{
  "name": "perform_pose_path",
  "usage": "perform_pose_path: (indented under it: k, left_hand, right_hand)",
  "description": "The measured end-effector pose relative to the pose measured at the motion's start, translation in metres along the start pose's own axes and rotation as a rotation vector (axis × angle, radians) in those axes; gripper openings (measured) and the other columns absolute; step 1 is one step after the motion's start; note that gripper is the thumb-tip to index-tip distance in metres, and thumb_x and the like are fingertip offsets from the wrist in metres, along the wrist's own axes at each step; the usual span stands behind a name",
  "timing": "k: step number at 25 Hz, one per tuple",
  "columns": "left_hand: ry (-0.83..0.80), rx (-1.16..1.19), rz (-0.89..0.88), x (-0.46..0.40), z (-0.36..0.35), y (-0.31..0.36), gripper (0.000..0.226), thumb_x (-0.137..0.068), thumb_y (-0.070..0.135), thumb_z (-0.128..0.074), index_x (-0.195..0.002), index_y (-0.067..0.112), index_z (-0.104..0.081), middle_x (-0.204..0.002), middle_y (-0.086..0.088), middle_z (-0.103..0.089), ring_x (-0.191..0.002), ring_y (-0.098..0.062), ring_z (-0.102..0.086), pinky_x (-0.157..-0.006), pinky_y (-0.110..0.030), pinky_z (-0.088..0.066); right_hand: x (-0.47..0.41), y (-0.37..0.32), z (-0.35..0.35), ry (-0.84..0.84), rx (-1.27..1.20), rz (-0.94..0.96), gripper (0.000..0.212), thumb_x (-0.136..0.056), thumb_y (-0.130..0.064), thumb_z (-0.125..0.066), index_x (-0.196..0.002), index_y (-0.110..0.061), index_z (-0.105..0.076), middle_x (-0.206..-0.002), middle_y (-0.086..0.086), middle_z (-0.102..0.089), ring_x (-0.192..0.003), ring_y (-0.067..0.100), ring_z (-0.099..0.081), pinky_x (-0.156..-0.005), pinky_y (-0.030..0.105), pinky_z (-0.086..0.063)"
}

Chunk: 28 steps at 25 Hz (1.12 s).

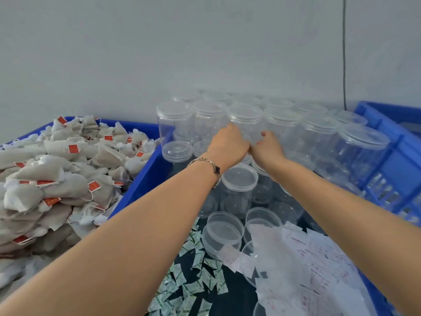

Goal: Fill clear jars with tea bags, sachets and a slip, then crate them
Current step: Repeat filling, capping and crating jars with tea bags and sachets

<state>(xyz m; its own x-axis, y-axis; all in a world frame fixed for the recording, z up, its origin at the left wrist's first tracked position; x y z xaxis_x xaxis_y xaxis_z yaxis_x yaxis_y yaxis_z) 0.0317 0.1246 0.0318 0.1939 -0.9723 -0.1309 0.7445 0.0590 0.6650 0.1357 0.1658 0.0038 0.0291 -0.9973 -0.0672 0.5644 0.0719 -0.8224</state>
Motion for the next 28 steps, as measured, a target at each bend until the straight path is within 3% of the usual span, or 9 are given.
perform_pose_path:
  k: [2,7,13,15,18,21,24,26,28]
  left_hand:
    - [0.073,0.054,0.027,-0.004,-0.001,-0.002,0.04,-0.087,0.013,-0.055,-0.122,-0.003,-0.044,-0.122,-0.018,-0.051,-0.107,-0.035,-0.055,-0.075,-0.029,-0.038]
    - [0.117,0.139,0.051,-0.014,-0.008,-0.006,0.056,-0.084,0.013,-0.059,-0.132,-0.001,-0.034,-0.132,-0.018,-0.045,-0.112,-0.034,-0.053,-0.079,-0.03,-0.039]
    - [0.17,0.204,0.108,-0.025,-0.012,-0.009,0.059,-0.079,0.026,-0.067,-0.13,0.007,-0.042,-0.127,-0.013,-0.047,-0.091,-0.022,-0.048,-0.071,-0.029,-0.037]
    - [0.177,0.187,0.129,-0.023,-0.01,-0.007,0.056,-0.079,0.031,-0.068,-0.127,0.011,-0.047,-0.127,-0.014,-0.046,-0.088,-0.02,-0.041,-0.072,-0.029,-0.037]
    - [0.203,0.212,0.118,-0.01,-0.005,-0.003,0.074,-0.078,0.035,-0.072,-0.137,0.009,-0.037,-0.132,-0.015,-0.041,-0.093,-0.024,-0.048,-0.074,-0.032,-0.043]
    - [0.236,0.27,0.078,0.011,-0.002,-0.001,0.078,-0.076,0.037,-0.076,-0.135,0.006,-0.035,-0.131,-0.012,-0.05,-0.099,-0.023,-0.052,-0.075,-0.03,-0.039]
    - [0.285,0.352,0.07,0.035,0.004,-0.004,0.09,-0.075,0.038,-0.078,-0.143,0.007,-0.029,-0.14,-0.012,-0.044,-0.122,-0.027,-0.049,-0.088,-0.032,-0.04]
    - [0.293,0.317,0.063,0.056,0.008,-0.004,0.101,-0.072,0.045,-0.078,-0.149,0.011,-0.022,-0.144,-0.013,-0.039,-0.128,-0.029,-0.044,-0.099,-0.038,-0.041]
    - [0.291,0.269,0.072,0.076,0.01,-0.007,0.106,-0.067,0.052,-0.08,-0.149,0.013,-0.024,-0.142,-0.014,-0.037,-0.128,-0.03,-0.043,-0.101,-0.039,-0.041]
  right_hand:
    - [-0.008,-0.003,-0.001,0.02,-0.004,0.029,0.061,-0.088,-0.017,-0.059,-0.141,-0.01,-0.031,-0.126,0.01,-0.054,-0.099,0.022,-0.051,-0.076,0.026,-0.033]
    - [-0.01,-0.003,0.001,0.112,0.02,0.028,0.052,-0.09,-0.012,-0.054,-0.14,-0.012,-0.039,-0.139,0.006,-0.049,-0.123,0.023,-0.048,-0.081,0.021,-0.031]
    - [0.003,-0.009,0.002,0.067,-0.054,0.034,0.054,-0.094,-0.016,-0.047,-0.146,-0.014,-0.031,-0.143,0.008,-0.045,-0.127,0.025,-0.046,-0.086,0.022,-0.032]
    - [0.013,-0.01,0.005,0.048,-0.099,0.023,0.054,-0.092,-0.011,-0.046,-0.145,-0.013,-0.033,-0.136,0.008,-0.05,-0.122,0.026,-0.05,-0.086,0.025,-0.037]
    - [0.033,-0.013,0.009,0.023,-0.159,0.017,0.05,-0.089,-0.004,-0.045,-0.139,-0.009,-0.041,-0.116,0.006,-0.057,-0.108,0.025,-0.056,-0.079,0.029,-0.043]
    - [0.057,-0.015,0.018,0.008,-0.205,0.021,0.058,-0.088,-0.004,-0.047,-0.145,-0.014,-0.035,-0.138,0.006,-0.051,-0.122,0.021,-0.05,-0.085,0.02,-0.037]
    - [0.085,-0.017,0.025,-0.045,-0.201,0.069,0.069,-0.086,-0.001,-0.047,-0.148,-0.02,-0.027,-0.146,0.002,-0.041,-0.097,0.004,-0.053,-0.068,0.002,-0.036]
    - [0.106,-0.016,0.033,-0.062,-0.188,0.11,0.069,-0.086,-0.001,-0.045,-0.148,-0.023,-0.026,-0.143,0.001,-0.044,-0.085,-0.003,-0.048,-0.058,0.006,-0.038]
    - [0.126,-0.013,0.039,-0.066,-0.168,0.141,0.066,-0.087,-0.001,-0.042,-0.147,-0.024,-0.028,-0.141,0.0,-0.045,-0.084,-0.003,-0.05,-0.058,0.008,-0.04]
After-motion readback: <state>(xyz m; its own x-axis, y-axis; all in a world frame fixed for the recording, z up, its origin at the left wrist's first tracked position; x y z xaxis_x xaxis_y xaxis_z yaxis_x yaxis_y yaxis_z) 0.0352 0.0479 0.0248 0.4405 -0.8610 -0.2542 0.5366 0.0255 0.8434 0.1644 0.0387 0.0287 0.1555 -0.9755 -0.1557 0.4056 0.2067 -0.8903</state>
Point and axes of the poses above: each hand's wrist, its own x-axis away from the middle knuckle, its own z-axis out of the back of the hand, y = z × x, the point moved 4 cm from there along -x, towards the middle knuckle
